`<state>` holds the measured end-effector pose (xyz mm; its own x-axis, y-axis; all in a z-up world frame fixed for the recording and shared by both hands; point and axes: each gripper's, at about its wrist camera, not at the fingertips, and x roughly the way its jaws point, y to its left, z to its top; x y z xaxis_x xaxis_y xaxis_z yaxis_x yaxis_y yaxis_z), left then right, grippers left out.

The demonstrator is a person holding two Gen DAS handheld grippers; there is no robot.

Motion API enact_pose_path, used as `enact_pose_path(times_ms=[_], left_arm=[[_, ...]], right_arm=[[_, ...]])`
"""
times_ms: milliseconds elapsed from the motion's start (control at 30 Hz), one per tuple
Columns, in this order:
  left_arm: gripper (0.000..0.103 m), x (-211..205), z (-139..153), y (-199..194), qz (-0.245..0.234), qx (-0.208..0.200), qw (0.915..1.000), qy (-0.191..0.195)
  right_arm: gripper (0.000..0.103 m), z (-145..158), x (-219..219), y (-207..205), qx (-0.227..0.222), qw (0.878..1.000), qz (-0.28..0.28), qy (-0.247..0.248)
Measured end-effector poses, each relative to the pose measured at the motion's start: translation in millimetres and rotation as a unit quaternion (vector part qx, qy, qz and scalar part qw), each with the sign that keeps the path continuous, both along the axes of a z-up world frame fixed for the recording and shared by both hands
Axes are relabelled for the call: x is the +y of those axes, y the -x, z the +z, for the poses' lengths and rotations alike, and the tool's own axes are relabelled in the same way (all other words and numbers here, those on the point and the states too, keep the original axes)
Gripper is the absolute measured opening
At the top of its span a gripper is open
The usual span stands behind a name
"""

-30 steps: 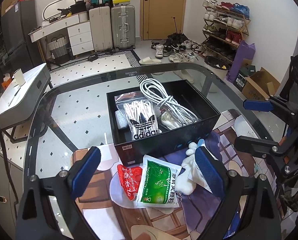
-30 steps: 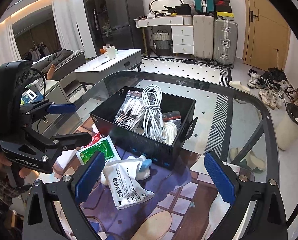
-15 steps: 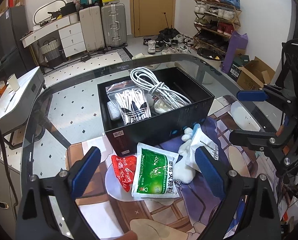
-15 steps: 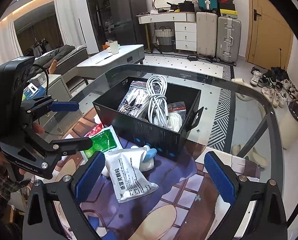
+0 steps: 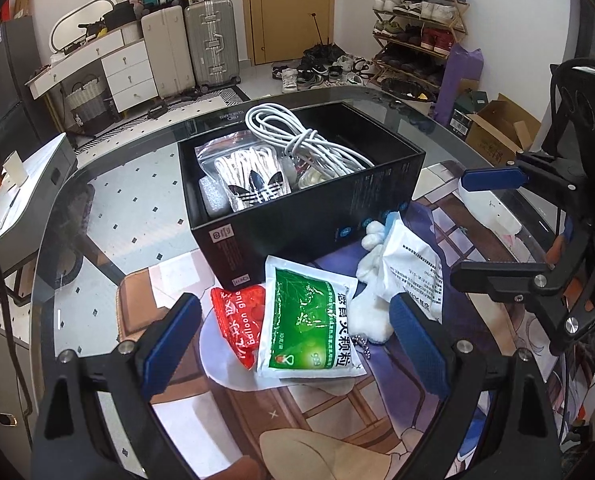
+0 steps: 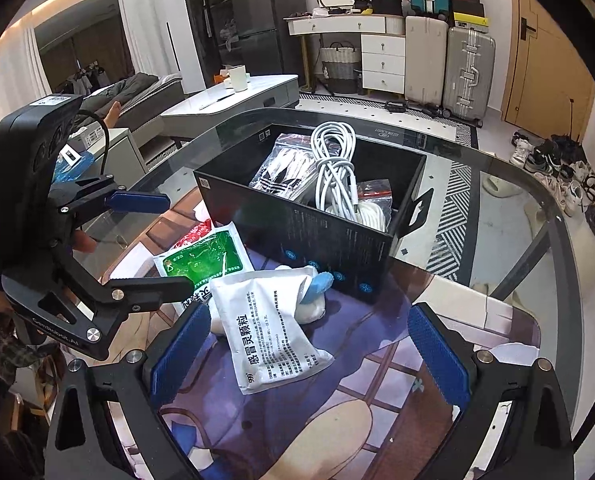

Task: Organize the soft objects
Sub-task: 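Withdraw both tools from the box toward the white medicine sachet and green sachet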

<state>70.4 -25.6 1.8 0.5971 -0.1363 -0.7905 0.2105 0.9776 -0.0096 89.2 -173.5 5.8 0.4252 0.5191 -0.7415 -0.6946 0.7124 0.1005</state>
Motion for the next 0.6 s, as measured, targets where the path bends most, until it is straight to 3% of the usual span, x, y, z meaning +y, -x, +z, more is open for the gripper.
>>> enact_pose_path(times_ms=[600], left_arm=[[0.095,9.2,-23.1,-1.7,-0.011,0.021,0.9997,0.007]], right_arm=[[0.101,-33.3,27.3,4.5,0.011,0.999,0.021,0.032]])
